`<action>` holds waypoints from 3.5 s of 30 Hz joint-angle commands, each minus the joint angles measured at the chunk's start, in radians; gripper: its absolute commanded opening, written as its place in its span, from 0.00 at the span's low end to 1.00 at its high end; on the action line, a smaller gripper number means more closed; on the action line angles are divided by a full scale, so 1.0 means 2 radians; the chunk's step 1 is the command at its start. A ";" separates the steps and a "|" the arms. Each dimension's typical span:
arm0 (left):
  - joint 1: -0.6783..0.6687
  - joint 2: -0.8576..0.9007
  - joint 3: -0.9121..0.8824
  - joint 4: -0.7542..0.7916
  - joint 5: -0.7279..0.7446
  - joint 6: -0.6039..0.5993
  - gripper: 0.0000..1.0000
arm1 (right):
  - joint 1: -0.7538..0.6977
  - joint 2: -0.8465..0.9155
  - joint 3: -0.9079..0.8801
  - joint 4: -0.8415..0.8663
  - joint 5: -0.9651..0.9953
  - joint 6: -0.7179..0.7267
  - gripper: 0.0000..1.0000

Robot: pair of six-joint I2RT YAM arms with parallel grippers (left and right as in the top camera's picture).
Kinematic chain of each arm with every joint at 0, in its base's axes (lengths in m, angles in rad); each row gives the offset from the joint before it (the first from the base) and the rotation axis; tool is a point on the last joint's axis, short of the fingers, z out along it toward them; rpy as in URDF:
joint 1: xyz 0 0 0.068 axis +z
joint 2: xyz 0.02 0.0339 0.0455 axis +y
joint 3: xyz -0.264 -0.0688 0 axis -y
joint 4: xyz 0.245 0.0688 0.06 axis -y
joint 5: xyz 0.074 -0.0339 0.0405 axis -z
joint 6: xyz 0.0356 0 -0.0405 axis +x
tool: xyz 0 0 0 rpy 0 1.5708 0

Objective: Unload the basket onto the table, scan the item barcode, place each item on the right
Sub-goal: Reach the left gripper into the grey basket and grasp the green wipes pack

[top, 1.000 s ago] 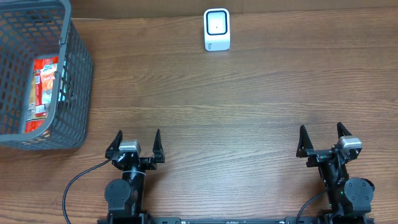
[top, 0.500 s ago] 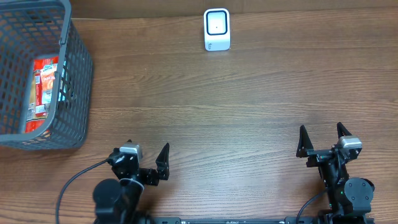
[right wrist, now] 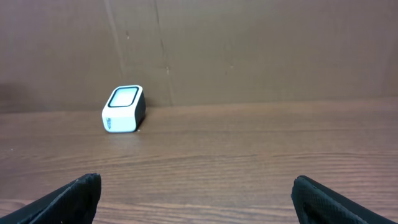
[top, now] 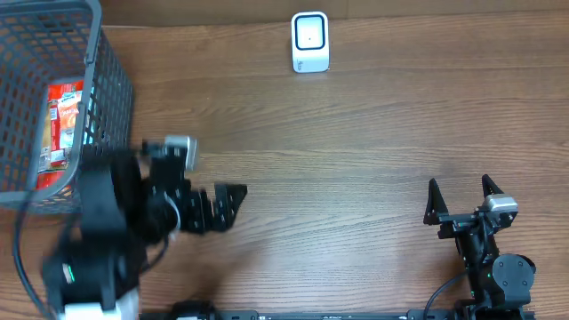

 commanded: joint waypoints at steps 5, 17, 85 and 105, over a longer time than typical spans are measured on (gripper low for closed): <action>-0.003 0.194 0.201 -0.059 0.012 0.018 1.00 | 0.002 -0.004 -0.005 0.002 -0.003 -0.001 1.00; 0.074 0.256 0.229 0.076 -0.035 -0.044 1.00 | 0.002 -0.004 -0.005 0.002 -0.003 -0.001 1.00; 0.310 0.593 0.245 0.249 -0.095 0.201 1.00 | 0.002 -0.004 -0.005 0.002 -0.003 -0.001 1.00; 0.311 0.617 0.245 0.263 -0.096 0.201 0.67 | 0.002 -0.004 -0.005 0.002 -0.003 -0.001 1.00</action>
